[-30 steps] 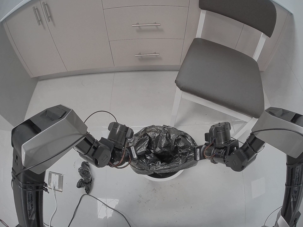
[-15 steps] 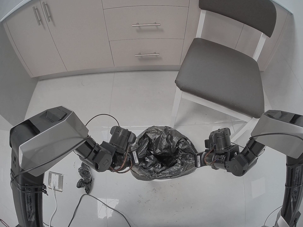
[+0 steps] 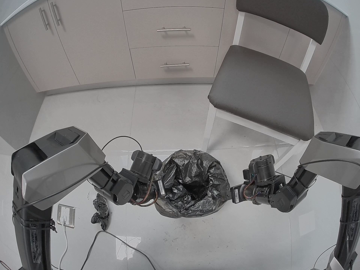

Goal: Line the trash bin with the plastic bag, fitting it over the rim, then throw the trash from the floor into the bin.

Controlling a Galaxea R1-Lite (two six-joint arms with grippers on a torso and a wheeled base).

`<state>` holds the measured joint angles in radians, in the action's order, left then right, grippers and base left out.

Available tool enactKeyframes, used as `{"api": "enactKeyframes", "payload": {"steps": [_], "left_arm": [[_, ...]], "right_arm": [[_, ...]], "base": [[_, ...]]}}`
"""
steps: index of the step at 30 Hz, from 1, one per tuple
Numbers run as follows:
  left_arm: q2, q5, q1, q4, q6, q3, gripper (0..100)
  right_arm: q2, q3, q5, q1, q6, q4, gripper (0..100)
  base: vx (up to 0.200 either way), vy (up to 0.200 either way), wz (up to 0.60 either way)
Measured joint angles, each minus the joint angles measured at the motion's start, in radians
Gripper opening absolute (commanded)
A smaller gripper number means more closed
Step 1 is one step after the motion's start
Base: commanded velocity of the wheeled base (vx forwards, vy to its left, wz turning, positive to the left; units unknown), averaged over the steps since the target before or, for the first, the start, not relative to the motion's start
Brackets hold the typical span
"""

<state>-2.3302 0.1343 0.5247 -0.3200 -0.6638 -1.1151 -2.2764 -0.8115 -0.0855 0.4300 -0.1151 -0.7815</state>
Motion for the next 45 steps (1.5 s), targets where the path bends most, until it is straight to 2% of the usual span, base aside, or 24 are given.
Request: {"api": "enactKeyframes", "payload": {"steps": [5, 9, 19, 24, 36, 45], "left_arm": [[0.001, 0.0, 0.0, 0.0, -0.001, 0.0, 0], [0.002, 0.0, 0.003, 0.0, -0.001, 0.0, 0], [0.013, 0.0, 0.013, 0.001, 0.008, -0.006, 0], [0.015, -0.001, 0.014, 0.001, 0.009, -0.013, 0], [0.016, -0.004, 0.014, 0.0, 0.003, -0.019, 0], [0.021, -0.004, 0.015, 0.002, 0.004, -0.027, 0]], "right_arm": [[0.035, 0.032, 0.008, 0.008, -0.002, 0.0, 100], [0.101, 0.076, 0.018, 0.047, -0.008, 0.001, 100], [0.196, 0.103, 0.02, 0.29, -0.07, 0.012, 100], [0.176, 0.063, 0.016, 0.363, -0.076, 0.017, 100], [0.046, -0.039, 0.008, 0.429, -0.073, 0.018, 100], [-0.045, -0.164, 0.001, 0.438, -0.062, 0.077, 100]], "base": [[0.0, 0.0, 0.0], [0.0, 0.0, 0.0], [0.0, 0.0, 0.0], [0.0, 0.0, 0.0], [0.0, 0.0, 0.0], [0.0, 0.0, 0.0]]}}
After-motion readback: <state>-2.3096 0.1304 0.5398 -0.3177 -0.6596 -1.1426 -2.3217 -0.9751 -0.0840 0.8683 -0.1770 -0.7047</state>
